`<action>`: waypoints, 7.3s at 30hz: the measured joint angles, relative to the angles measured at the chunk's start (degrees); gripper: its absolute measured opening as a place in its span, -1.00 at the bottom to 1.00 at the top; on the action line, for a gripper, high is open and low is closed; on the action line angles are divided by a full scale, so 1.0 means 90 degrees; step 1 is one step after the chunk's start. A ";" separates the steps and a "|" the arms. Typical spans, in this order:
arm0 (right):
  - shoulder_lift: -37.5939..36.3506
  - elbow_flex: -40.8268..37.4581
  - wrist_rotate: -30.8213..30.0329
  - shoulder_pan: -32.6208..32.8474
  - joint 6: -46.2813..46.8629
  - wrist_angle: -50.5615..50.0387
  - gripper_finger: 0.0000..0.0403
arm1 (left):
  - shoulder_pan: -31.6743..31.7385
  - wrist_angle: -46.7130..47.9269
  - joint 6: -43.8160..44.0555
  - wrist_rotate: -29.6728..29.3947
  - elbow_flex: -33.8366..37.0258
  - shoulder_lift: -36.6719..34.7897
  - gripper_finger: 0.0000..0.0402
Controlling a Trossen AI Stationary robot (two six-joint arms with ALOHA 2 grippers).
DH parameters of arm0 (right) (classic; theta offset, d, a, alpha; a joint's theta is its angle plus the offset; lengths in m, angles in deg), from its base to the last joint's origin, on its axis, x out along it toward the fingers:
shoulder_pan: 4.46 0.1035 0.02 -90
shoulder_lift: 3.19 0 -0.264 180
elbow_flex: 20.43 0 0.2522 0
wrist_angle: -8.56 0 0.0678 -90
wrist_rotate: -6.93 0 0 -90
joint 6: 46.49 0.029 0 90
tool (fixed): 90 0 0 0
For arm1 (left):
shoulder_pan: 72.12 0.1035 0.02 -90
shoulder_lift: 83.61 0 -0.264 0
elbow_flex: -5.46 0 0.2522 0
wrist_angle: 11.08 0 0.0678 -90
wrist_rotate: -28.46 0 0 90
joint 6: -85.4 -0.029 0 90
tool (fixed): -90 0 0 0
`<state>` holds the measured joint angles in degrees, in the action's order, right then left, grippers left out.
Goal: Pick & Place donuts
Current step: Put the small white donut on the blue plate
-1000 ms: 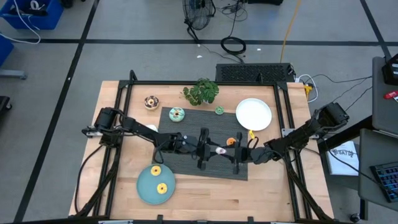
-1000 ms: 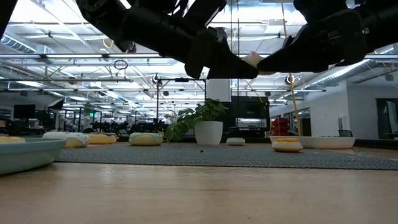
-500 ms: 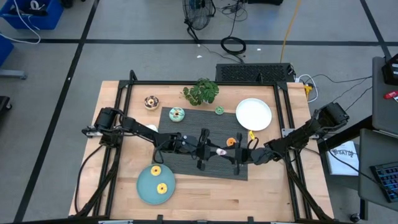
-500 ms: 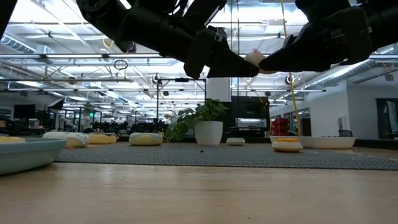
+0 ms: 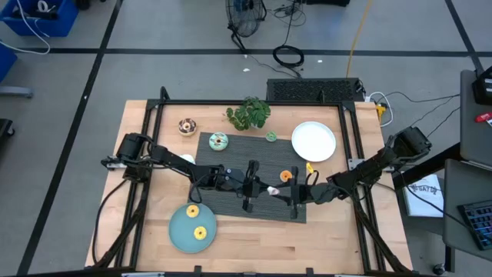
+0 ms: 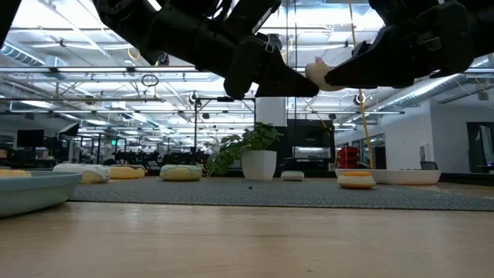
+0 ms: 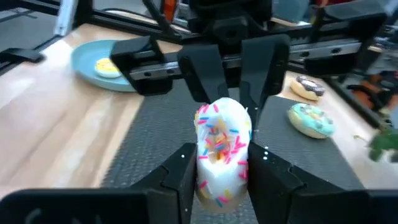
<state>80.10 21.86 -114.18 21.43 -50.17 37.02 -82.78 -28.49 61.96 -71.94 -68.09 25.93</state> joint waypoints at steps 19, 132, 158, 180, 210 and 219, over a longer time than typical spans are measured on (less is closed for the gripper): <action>-0.0044 0.0002 -0.0361 0.0119 0.0340 -0.0049 -0.05 | -0.0002 -0.0062 0.0058 0.0367 -0.0010 -0.0005 -0.91; 0.0566 -0.0046 -0.0038 0.1280 0.3944 -0.2925 0.37 | 0.0007 0.0294 0.0866 0.0316 -0.0010 -0.0005 -0.85; 0.1666 -0.0041 -0.0197 0.0939 0.3667 -0.1392 -0.07 | 0.0007 0.0296 0.0874 0.0316 -0.0007 -0.0005 -0.85; 0.1671 -0.0049 -0.0395 0.0702 0.1862 0.0044 -0.77 | 0.0002 0.0211 0.1069 0.0316 -0.0007 -0.0005 -0.85; 0.0532 -0.0046 -0.1263 0.0707 0.0406 0.0095 -0.84 | -0.0493 0.1498 0.1194 -0.1215 0.0061 -0.0614 0.23; 0.0529 -0.0046 -0.1544 0.0714 0.0138 0.0095 -0.84 | -0.0196 0.0893 0.2238 0.0605 0.0061 -0.0614 0.39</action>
<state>84.86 21.45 -128.08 27.86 -48.93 37.87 -84.54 -20.46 82.10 -66.50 -67.54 20.40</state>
